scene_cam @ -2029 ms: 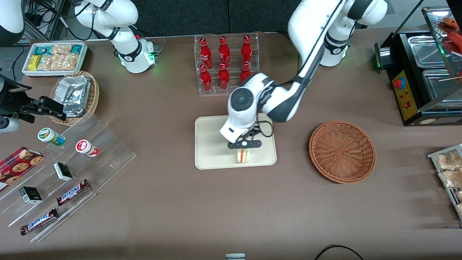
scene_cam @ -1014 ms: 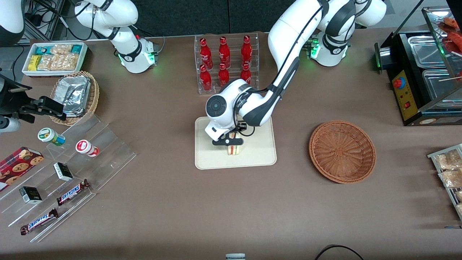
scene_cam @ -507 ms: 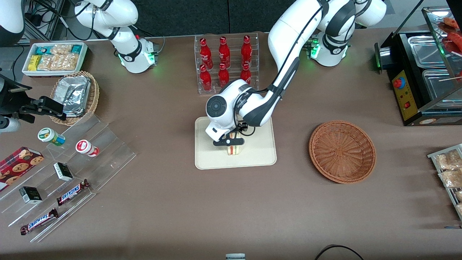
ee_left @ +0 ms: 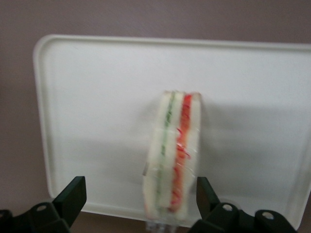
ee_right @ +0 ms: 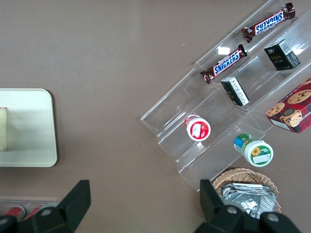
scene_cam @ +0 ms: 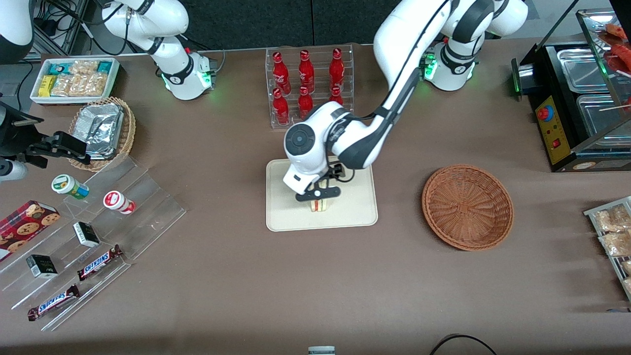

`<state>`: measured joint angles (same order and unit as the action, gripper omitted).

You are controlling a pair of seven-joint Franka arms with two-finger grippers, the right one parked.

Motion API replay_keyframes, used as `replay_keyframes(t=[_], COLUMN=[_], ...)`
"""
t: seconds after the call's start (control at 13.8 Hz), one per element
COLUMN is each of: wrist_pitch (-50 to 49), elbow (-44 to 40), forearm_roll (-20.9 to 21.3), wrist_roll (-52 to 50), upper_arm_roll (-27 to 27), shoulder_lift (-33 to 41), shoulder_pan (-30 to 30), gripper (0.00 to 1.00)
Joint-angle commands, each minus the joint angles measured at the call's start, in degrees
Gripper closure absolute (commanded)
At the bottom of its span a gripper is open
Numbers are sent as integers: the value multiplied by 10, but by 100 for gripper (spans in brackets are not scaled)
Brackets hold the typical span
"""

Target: Place sandwich from basket to tray

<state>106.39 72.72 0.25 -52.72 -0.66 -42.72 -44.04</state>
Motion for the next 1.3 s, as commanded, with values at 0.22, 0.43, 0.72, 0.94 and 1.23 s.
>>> replay_keyframes(t=[0.22,0.43,0.72,0.94,1.23], wrist_pitch=[-22,-24,-72,-80,-118], elbow=[19,51,67,109,158], forearm_roll=[-6,-24,-42,-41,-40], wrist_roll=[23,96,198,227,322], upper_arm_roll=[-3,-4,-4,-4,-44], shoulder_lift=[49,84,127,185,262], shoulder_pan=[90,144,213,257,354], gripper=[0,0,0,0,0])
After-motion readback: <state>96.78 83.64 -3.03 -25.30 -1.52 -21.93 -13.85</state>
